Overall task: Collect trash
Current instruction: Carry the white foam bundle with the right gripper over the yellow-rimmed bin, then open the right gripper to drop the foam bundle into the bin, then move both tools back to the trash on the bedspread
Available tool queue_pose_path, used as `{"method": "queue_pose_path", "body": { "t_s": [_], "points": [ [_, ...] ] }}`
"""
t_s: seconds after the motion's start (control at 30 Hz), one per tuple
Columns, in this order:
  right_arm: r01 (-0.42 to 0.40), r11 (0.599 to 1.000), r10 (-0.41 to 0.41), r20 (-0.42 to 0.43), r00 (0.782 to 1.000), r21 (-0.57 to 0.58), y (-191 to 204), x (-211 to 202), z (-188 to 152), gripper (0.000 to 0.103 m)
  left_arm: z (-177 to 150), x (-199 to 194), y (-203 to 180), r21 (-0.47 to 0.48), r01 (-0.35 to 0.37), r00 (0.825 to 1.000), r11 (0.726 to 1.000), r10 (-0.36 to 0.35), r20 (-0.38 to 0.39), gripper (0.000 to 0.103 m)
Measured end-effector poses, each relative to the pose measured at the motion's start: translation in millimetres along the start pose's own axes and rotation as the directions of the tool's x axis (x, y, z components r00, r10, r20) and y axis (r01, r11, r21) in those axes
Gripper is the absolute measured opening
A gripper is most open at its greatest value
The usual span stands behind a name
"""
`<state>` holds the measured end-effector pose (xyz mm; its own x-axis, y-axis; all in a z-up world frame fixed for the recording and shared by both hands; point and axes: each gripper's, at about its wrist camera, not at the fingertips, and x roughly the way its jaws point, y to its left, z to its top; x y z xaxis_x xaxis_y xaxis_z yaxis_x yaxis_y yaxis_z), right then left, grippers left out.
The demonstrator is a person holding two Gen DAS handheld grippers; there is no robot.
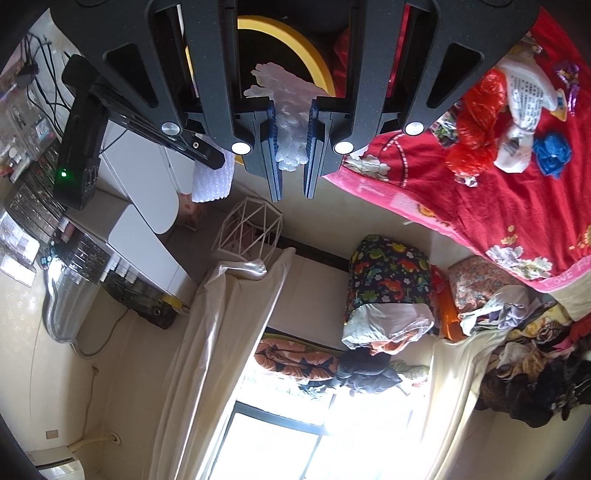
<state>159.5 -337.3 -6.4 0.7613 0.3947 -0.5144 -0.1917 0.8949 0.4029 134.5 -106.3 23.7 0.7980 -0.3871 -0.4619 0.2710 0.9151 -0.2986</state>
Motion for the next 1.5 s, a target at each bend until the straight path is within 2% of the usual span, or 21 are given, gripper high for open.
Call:
{"method": "queue_pose_path", "body": {
  "t_s": [0.37,0.63,0.9,0.93,1.0,1.03,1.07,1.13,1.23,1.3,1.5],
  "points": [
    [0.069,0.995,-0.069,-0.003,0.998,0.074,-34.7,-0.6,-6.4,0.015,-12.6,21.4,-19.0,0.017,0.086,0.994,0.996,-0.085,-0.061,0.008],
    [0.109,0.986,-0.107,-0.018,0.994,0.124,-58.2,2.4,-11.5,0.015,-27.3,44.2,-31.8,0.015,0.161,0.98,0.987,-0.158,-0.117,0.008],
    [0.127,0.979,-0.122,-0.041,0.992,0.162,-77.2,5.6,-20.1,0.017,-39.1,70.0,-40.6,0.008,0.196,0.968,0.981,-0.192,-0.163,0.009],
    [0.126,0.978,-0.12,-0.045,0.992,0.165,-78.8,6.7,-21.2,0.017,-40.0,72.3,-40.7,0.006,0.201,0.966,0.98,-0.197,-0.168,0.012],
    [0.126,0.977,-0.118,-0.053,0.992,0.172,-81.0,8.3,-22.0,0.02,-41.3,75.9,-39.0,0.004,0.188,0.968,0.982,-0.185,-0.17,0.034],
    [0.122,0.977,-0.114,-0.056,0.992,0.176,-82.2,9.0,-22.7,0.027,-41.4,76.3,-36.6,-0.007,0.187,0.967,0.982,-0.186,-0.172,0.052],
    [0.127,0.975,-0.118,-0.058,0.991,0.181,-83.4,9.3,-23.7,0.036,-41.8,77.0,-33.9,-0.02,0.18,0.969,0.983,-0.181,-0.171,0.061],
    [0.132,0.972,-0.122,-0.062,0.991,0.194,-86.3,10.0,-24.1,0.043,-41.6,75.9,-31.5,-0.027,0.163,0.972,0.986,-0.165,-0.17,0.068],
    [0.133,0.969,-0.119,-0.075,0.99,0.208,-88.0,11.8,-25.5,0.048,-40.7,73.1,-27.2,-0.024,0.124,0.979,0.992,-0.126,-0.16,0.086],
    [0.135,0.97,-0.122,-0.078,0.99,0.203,-85.6,12.5,-25.7,0.049,-39.2,70.0,-24.4,-0.026,0.101,0.983,0.995,-0.104,-0.152,0.092],
    [0.133,0.976,-0.123,-0.063,0.99,0.175,-72.9,9.9,-23.9,0.06,-38.2,62.0,-18.1,-0.006,0.01,0.991,1.0,-0.01,-0.135,0.092]
  ]
}}
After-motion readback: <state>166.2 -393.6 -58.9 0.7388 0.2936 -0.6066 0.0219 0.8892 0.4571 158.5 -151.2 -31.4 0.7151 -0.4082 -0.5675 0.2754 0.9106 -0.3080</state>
